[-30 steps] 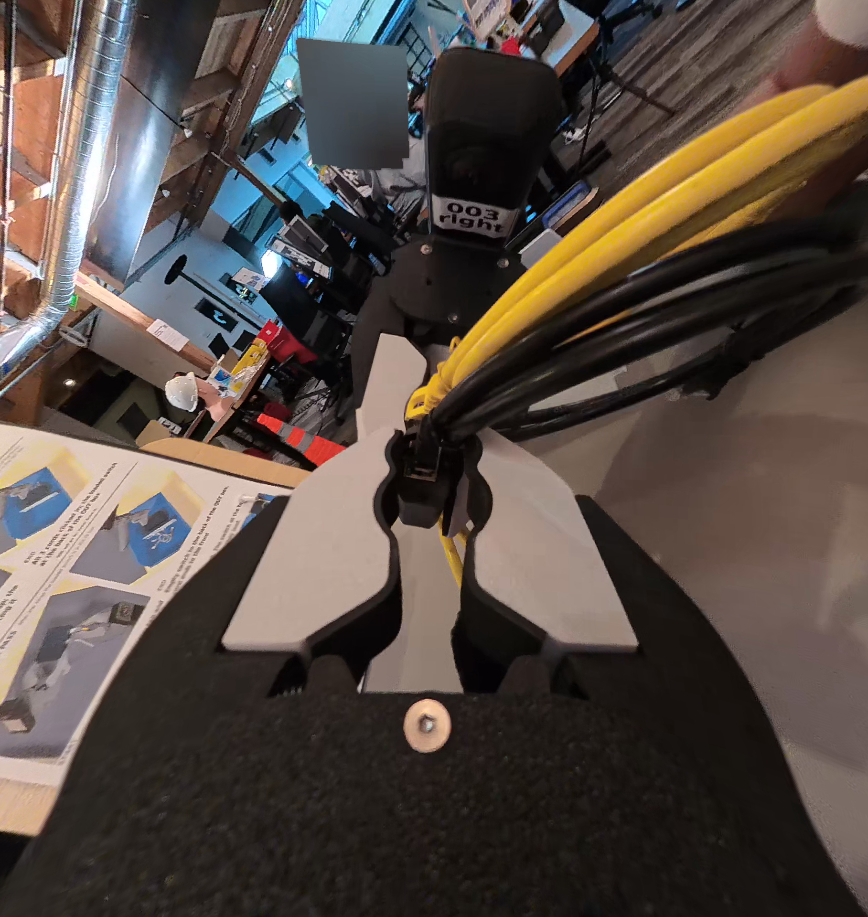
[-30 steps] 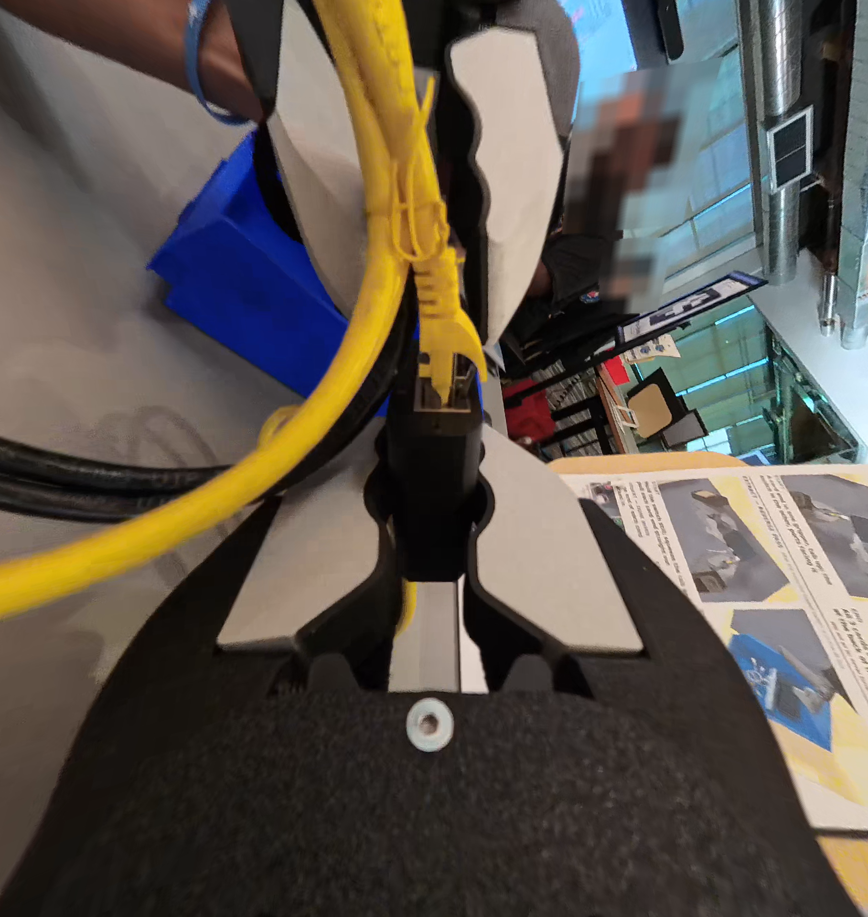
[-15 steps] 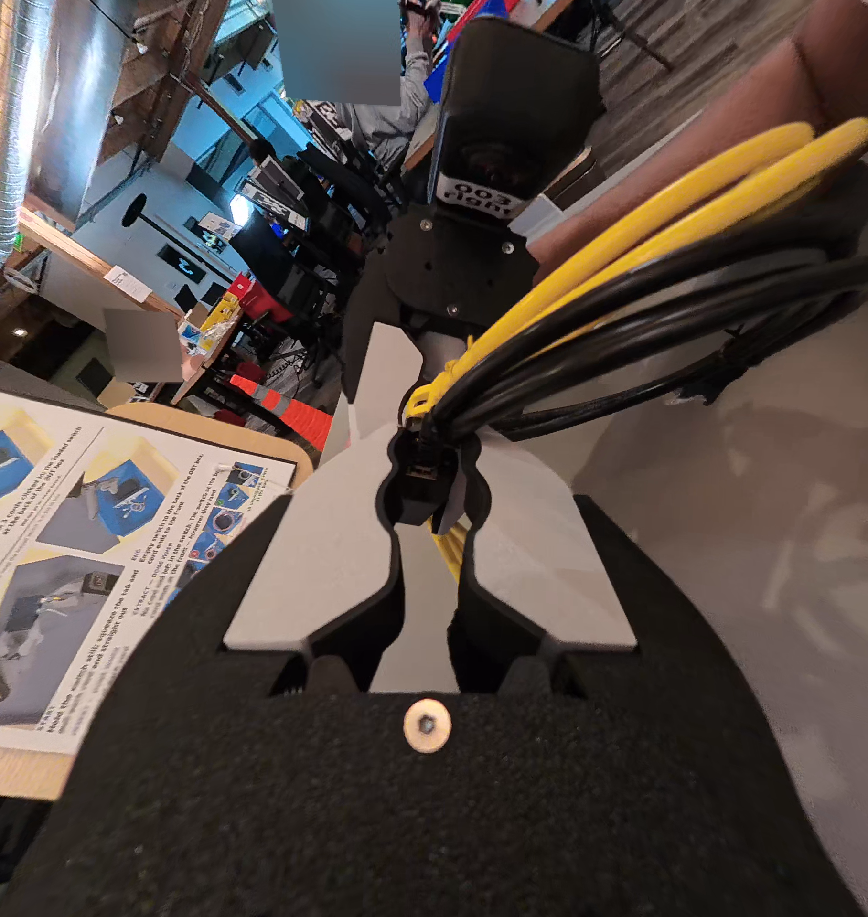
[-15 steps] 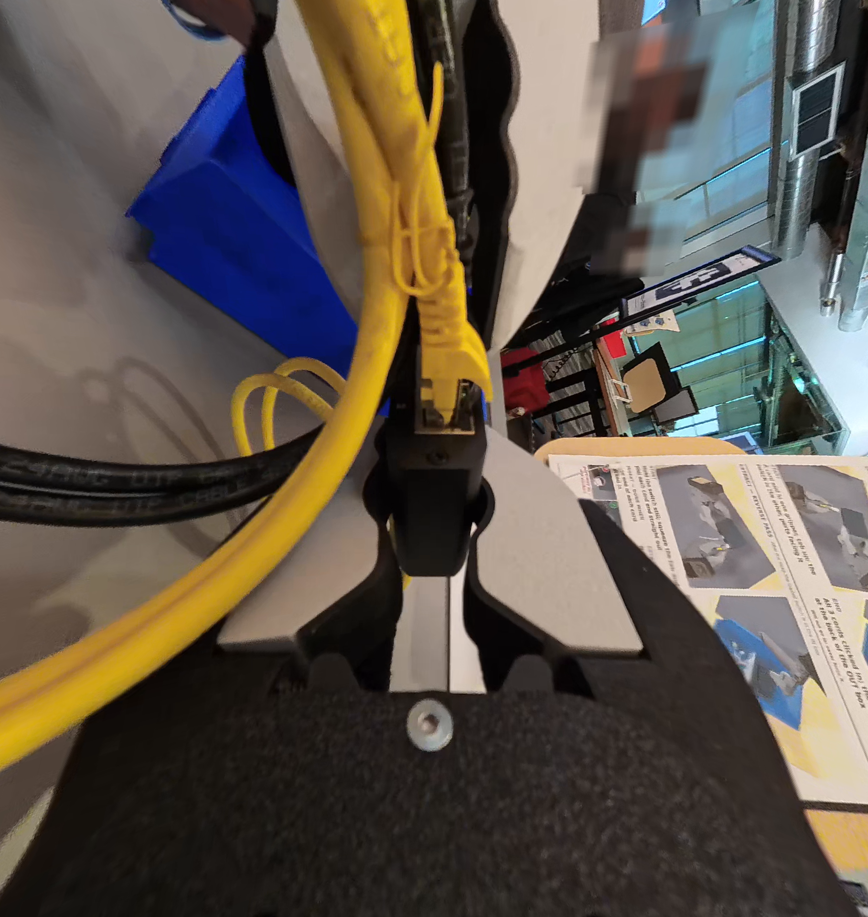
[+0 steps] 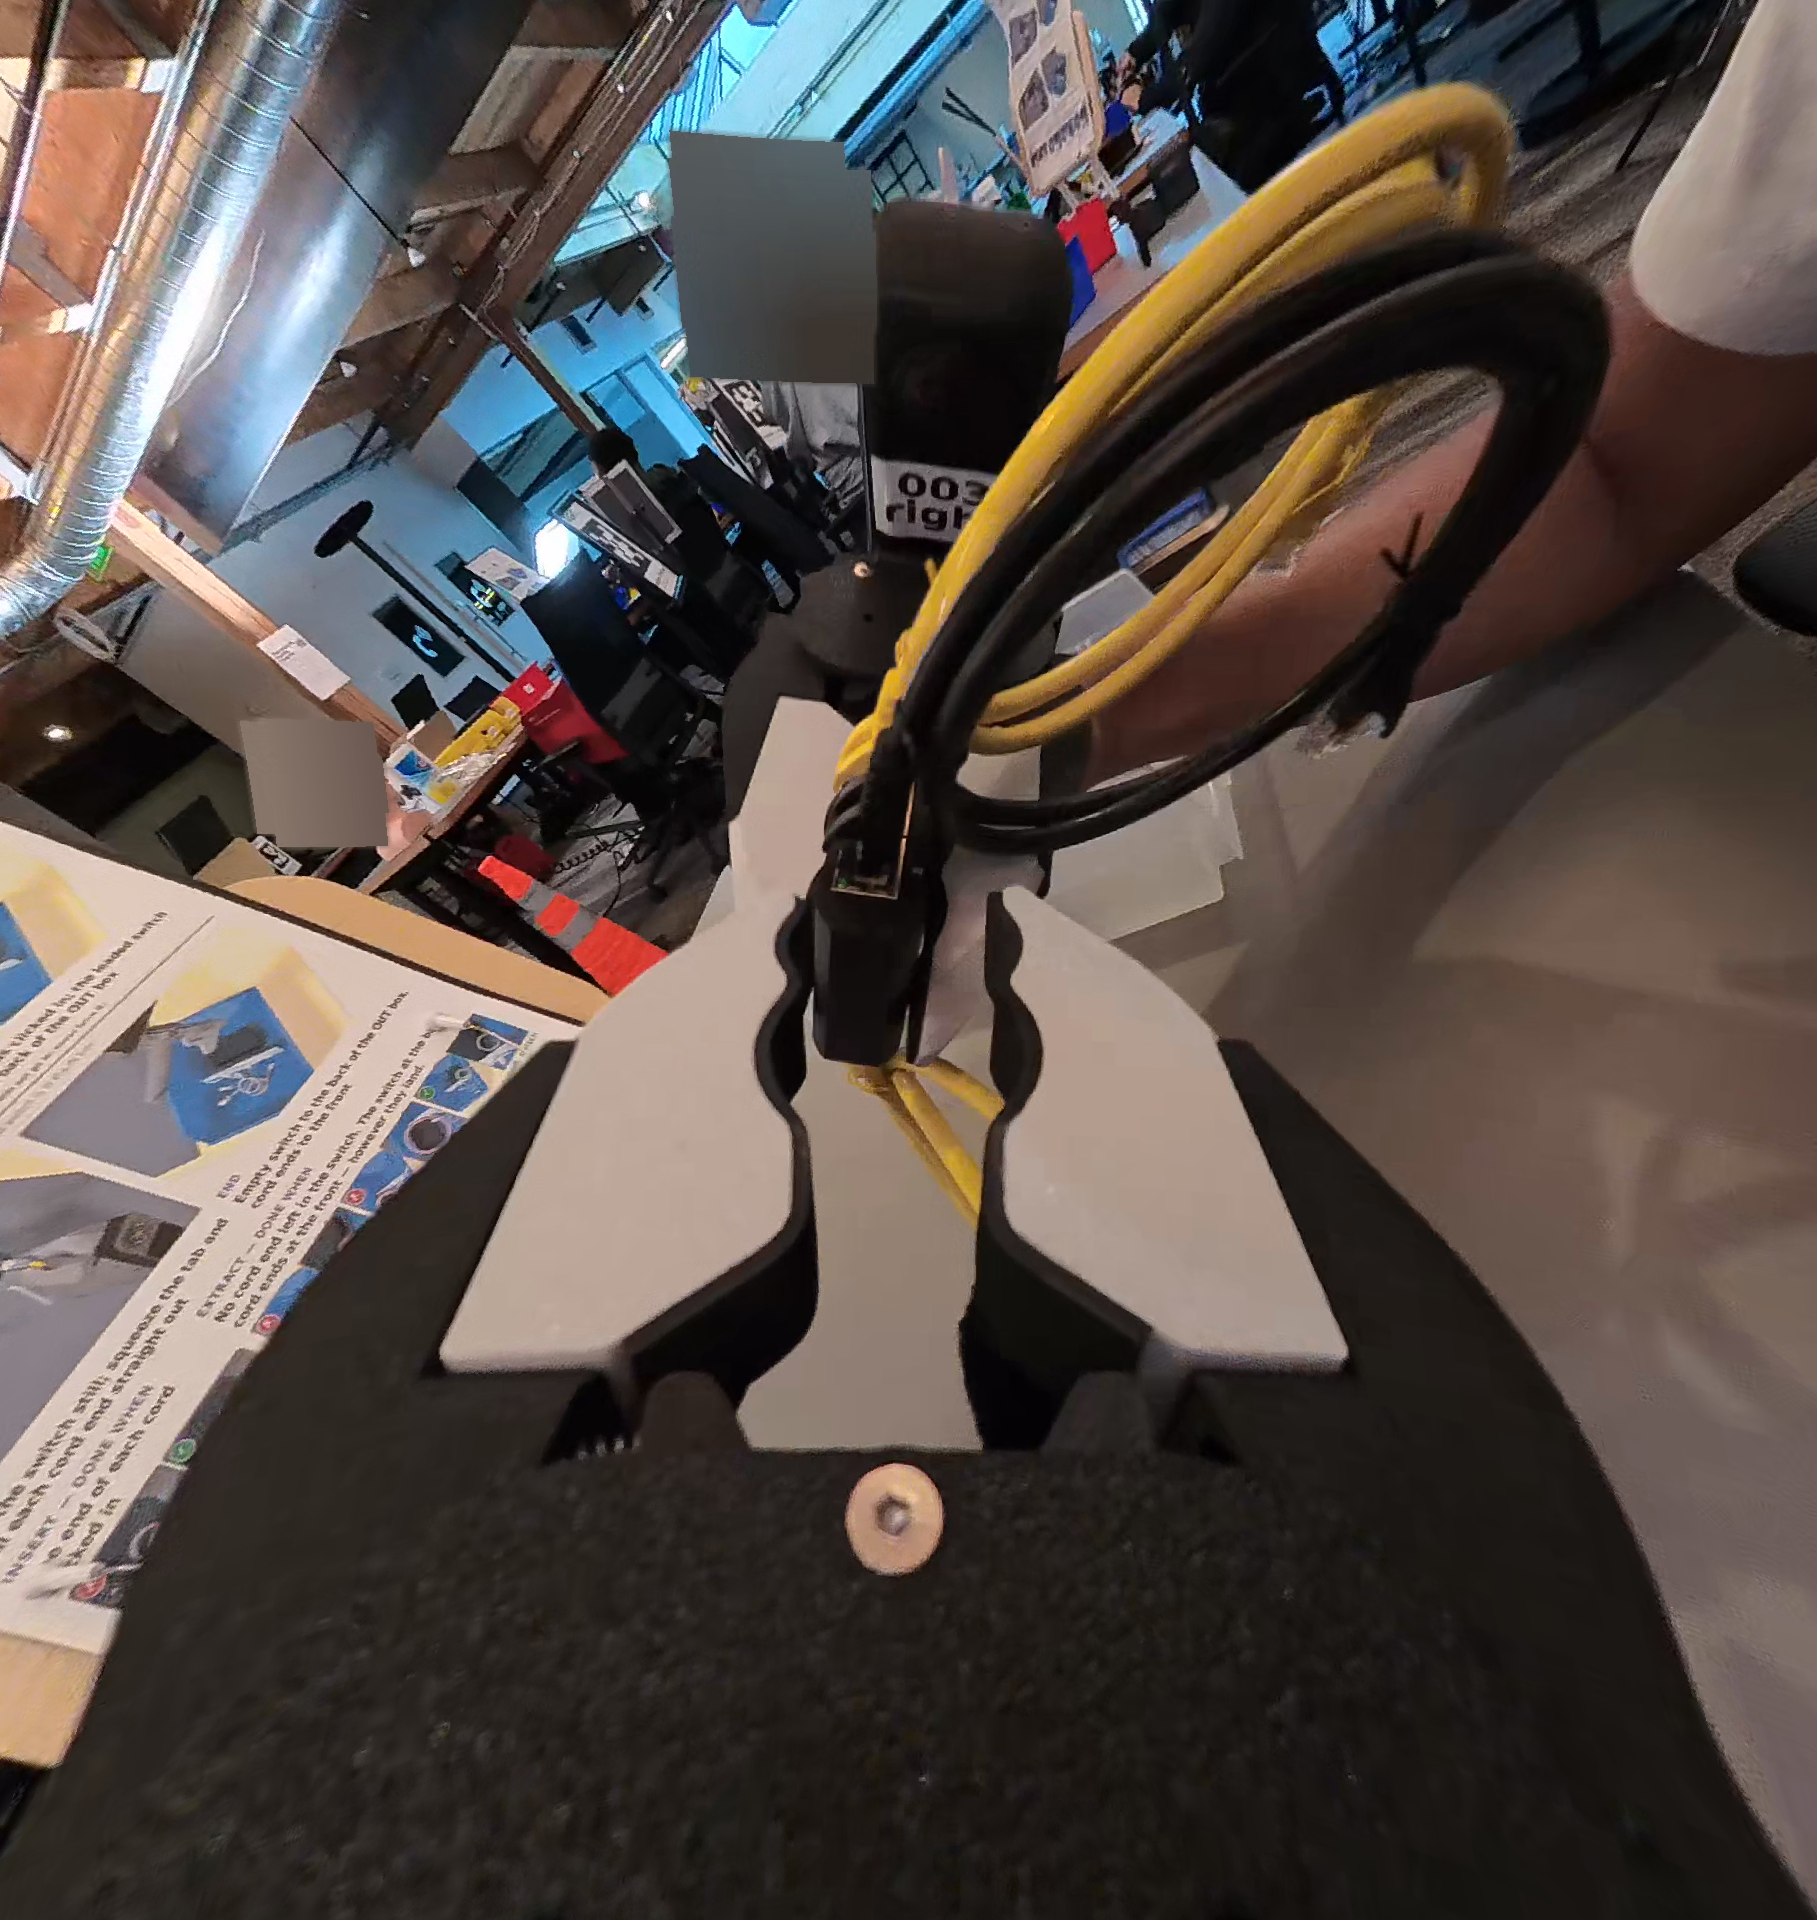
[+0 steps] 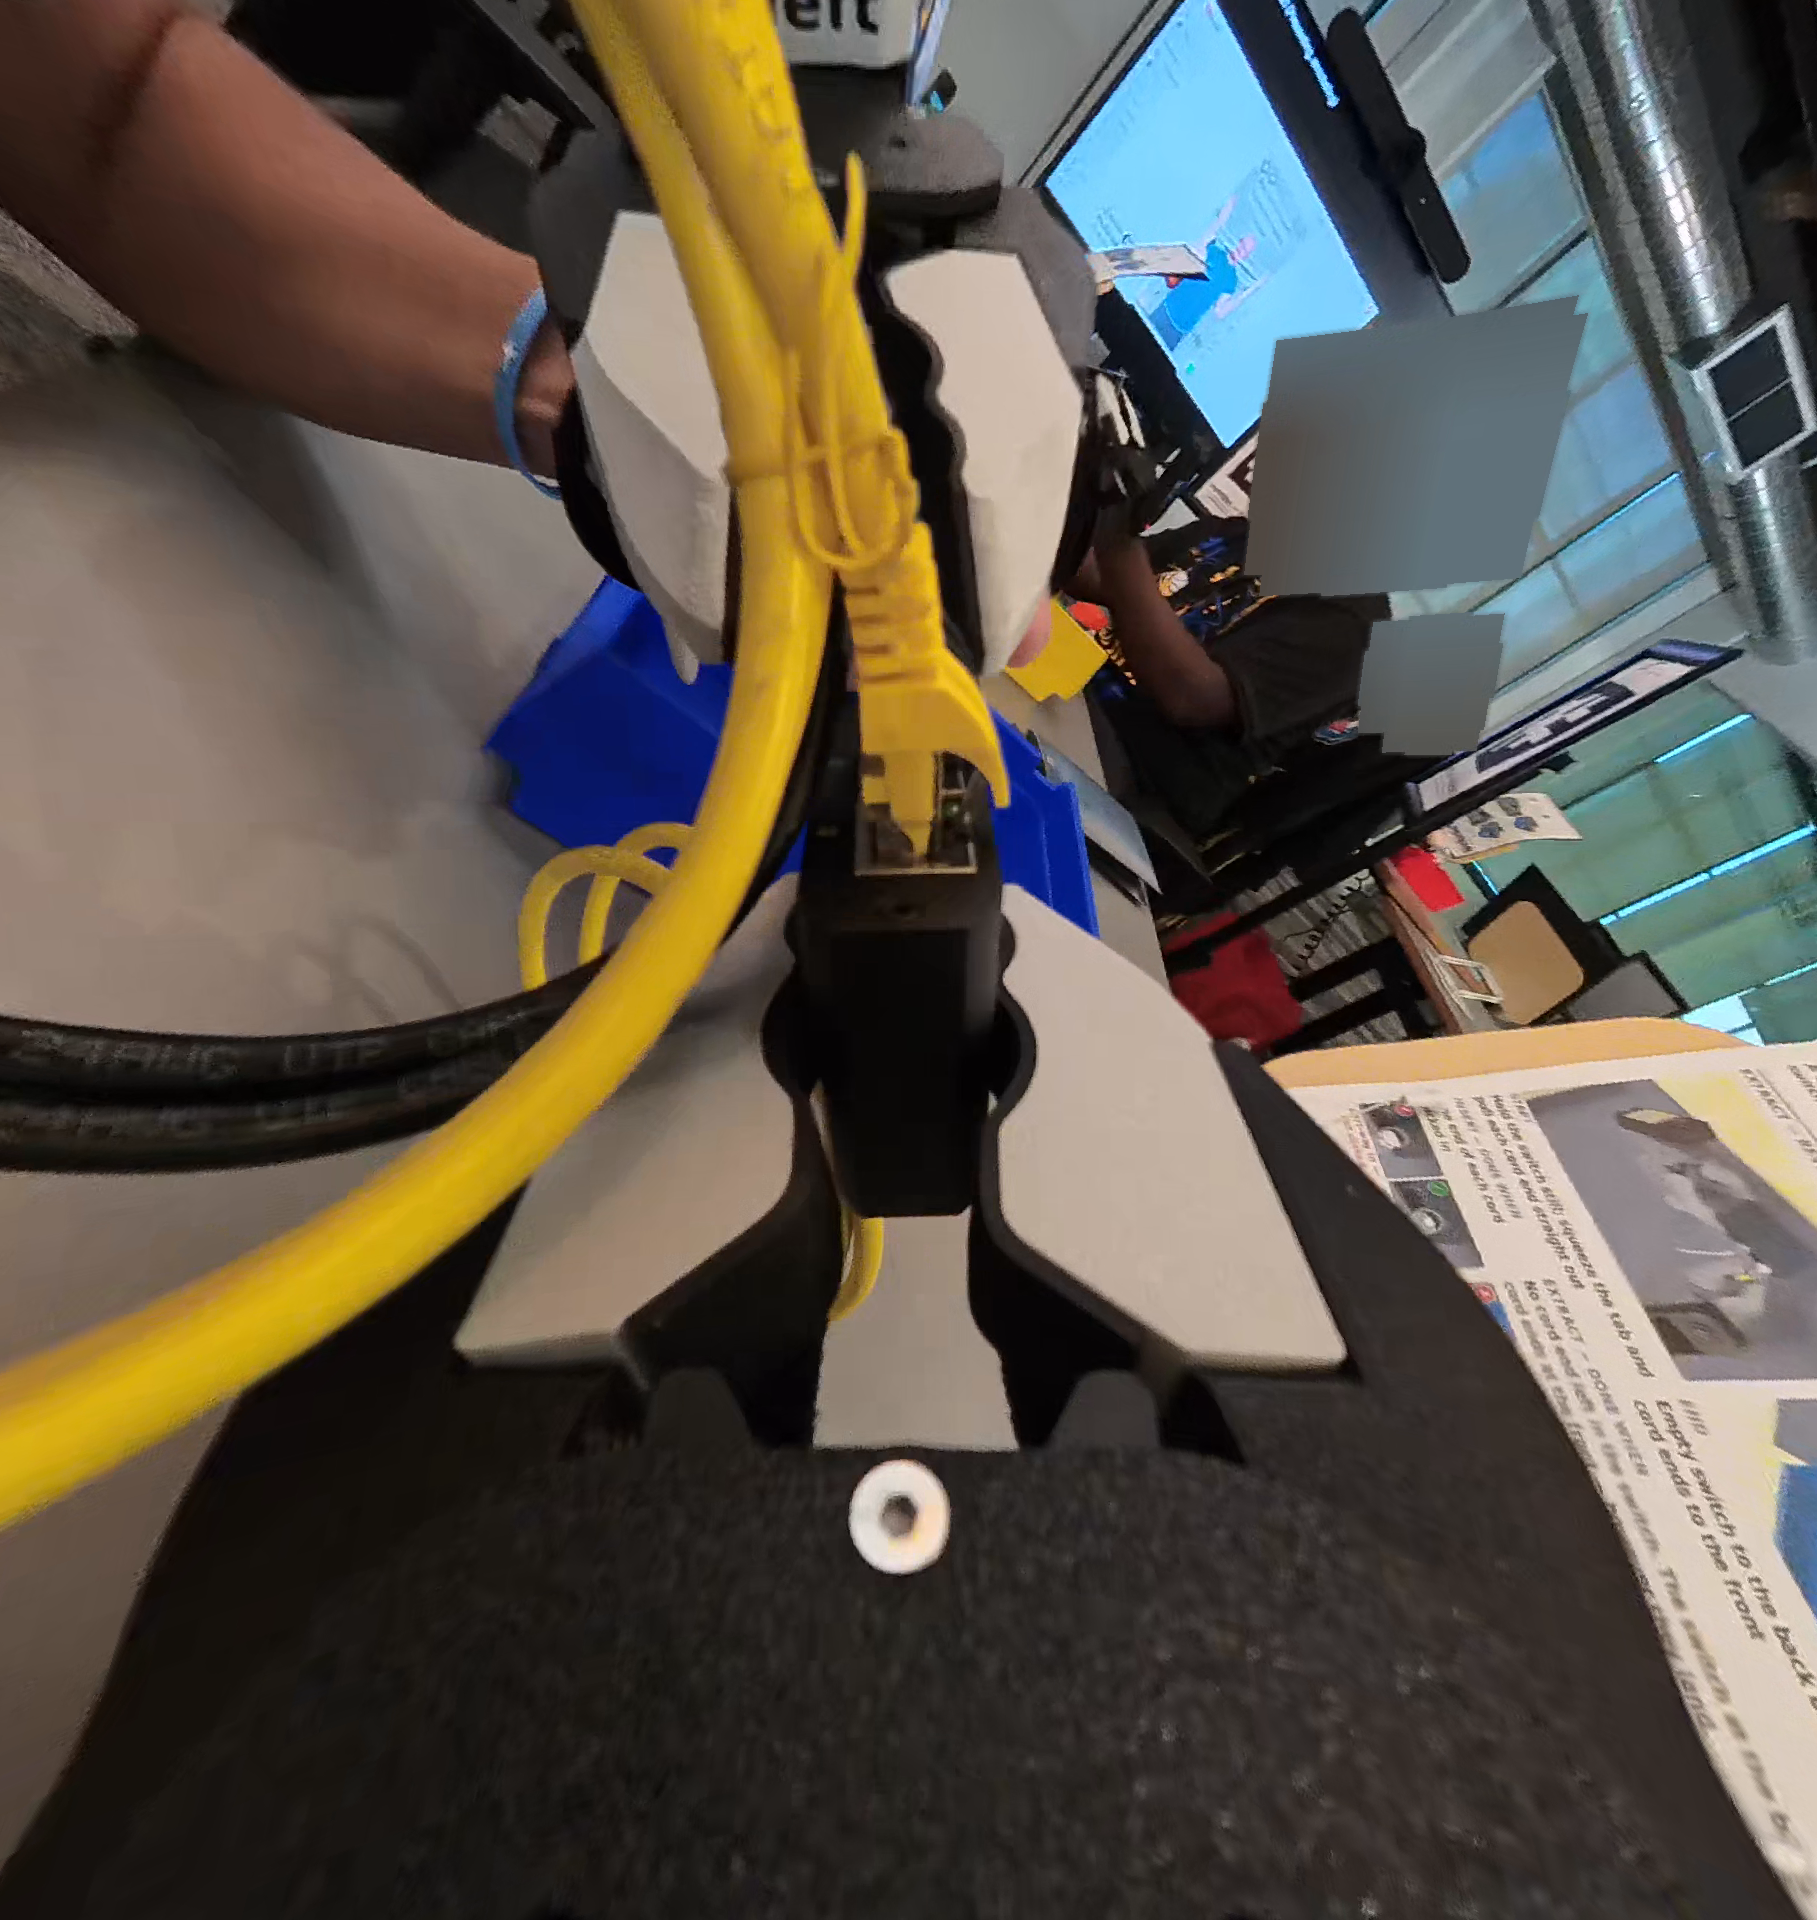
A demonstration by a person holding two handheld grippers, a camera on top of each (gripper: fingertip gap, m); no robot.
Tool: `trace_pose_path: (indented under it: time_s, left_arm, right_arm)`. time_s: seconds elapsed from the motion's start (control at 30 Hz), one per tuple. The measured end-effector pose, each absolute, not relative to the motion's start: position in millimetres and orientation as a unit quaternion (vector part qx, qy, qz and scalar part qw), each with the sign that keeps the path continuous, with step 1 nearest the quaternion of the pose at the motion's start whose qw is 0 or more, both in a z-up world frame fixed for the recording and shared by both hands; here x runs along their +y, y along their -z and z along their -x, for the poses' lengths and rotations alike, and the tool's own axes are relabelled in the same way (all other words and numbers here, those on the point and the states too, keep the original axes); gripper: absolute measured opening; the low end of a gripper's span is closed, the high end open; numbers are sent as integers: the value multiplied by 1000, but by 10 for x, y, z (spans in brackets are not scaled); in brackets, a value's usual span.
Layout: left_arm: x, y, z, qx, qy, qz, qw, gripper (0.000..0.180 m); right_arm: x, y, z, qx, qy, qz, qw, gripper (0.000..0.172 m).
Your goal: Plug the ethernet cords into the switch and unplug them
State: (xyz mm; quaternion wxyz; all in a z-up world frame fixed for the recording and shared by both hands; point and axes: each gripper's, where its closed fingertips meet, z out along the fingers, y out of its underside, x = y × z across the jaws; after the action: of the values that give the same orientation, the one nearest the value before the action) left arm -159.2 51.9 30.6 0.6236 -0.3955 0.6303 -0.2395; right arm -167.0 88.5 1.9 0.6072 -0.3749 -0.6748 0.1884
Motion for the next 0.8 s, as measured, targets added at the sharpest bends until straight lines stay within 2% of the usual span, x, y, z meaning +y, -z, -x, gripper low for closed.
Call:
trace_pose_path:
  time_s: [0.1, 0.27, 0.37, 0.5, 0.63, 0.77, 0.8]
  left_arm:
    - [504, -300, 1572, 633, 233, 386, 629, 30]
    - [455, -343, 1570, 636, 225, 357, 646, 12]
    - [409, -365, 1562, 639, 237, 355, 640, 12]
    - [384, -338, 1551, 651, 253, 375, 609, 22]
    - [432, -328, 1519, 651, 238, 374, 616, 23]
    - [414, -327, 1474, 656, 221, 354, 628, 15]
    - [423, -341, 1464, 652, 214, 351, 637, 15]
  right_arm:
    - [845, -8, 1713, -679, -192, 370, 604, 25]
    - [768, 31, 1774, -686, -212, 364, 593, 25]
    - [698, 20, 1798, -684, -248, 362, 583, 25]
    - [673, 35, 1812, -682, -266, 365, 574, 26]
    - [653, 48, 1821, -686, -265, 364, 571, 26]
    - [642, 76, 1846, -689, -262, 364, 570, 25]
    - [653, 62, 1836, -686, -262, 365, 572, 31]
